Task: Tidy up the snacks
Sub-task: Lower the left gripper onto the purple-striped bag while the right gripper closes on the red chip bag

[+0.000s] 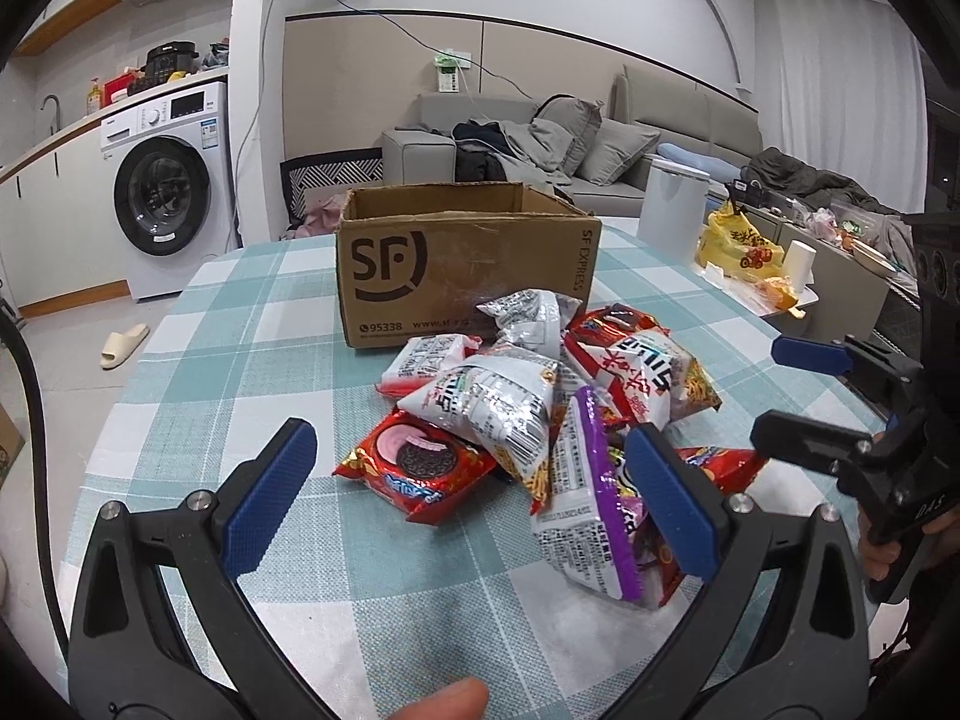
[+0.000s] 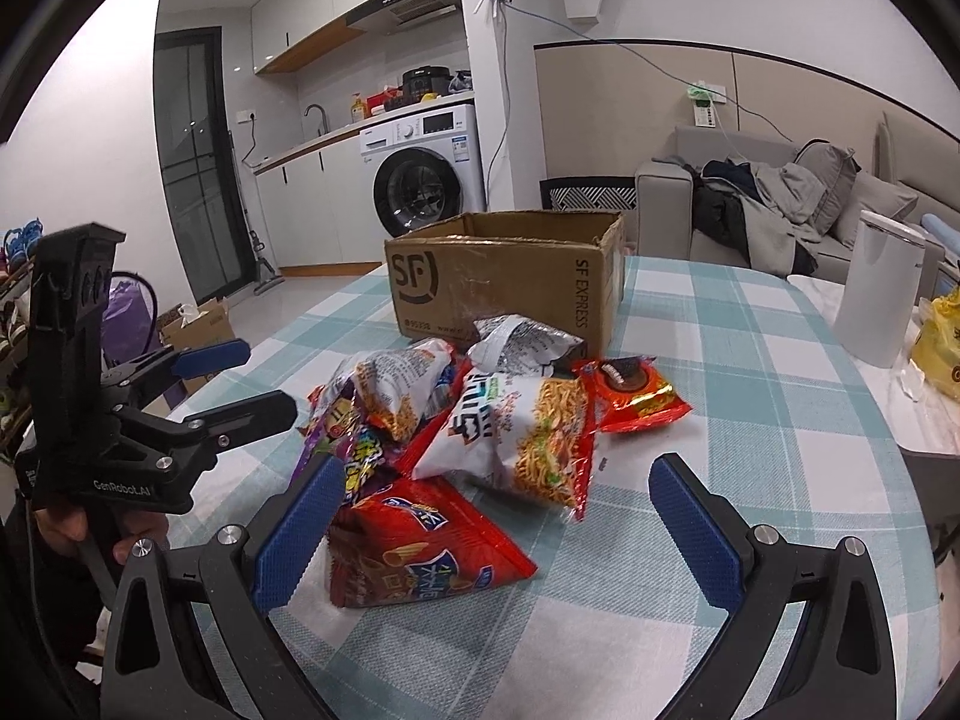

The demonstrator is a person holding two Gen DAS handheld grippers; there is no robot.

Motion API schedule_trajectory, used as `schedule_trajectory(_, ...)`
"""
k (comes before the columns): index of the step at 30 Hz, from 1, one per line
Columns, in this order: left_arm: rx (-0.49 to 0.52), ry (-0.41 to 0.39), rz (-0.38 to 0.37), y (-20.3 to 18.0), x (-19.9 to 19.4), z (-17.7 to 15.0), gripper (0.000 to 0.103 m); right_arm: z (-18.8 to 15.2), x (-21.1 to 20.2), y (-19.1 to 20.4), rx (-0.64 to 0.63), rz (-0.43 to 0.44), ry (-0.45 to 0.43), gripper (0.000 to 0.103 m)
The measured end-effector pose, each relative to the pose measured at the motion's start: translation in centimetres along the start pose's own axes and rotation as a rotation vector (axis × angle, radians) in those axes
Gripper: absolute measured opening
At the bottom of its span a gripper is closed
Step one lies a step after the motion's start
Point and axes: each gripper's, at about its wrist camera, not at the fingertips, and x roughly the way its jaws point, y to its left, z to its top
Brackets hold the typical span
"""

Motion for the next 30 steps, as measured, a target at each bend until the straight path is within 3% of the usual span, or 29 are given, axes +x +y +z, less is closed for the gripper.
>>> schedule_trajectory(9, 0.002, 0.032, -0.026, -0.3, 0.7, -0.2, 0.102, -0.5, 0.8, 1.3, 0.009, 0.063, 0.049, 0.103)
schedule_trajectory(18, -0.024, 0.1, -0.079, -0.4, 1.9, -0.3, 0.102, -1.2, 3.2, 1.2, 0.017, 0.002, 0.188, 0.103)
schedule_trajectory(30, -0.016, 0.178, -0.063, -1.2, 3.9, -0.9, 0.102, -1.8, 2.4, -1.7, 0.092, -0.019, 0.209, 0.103)
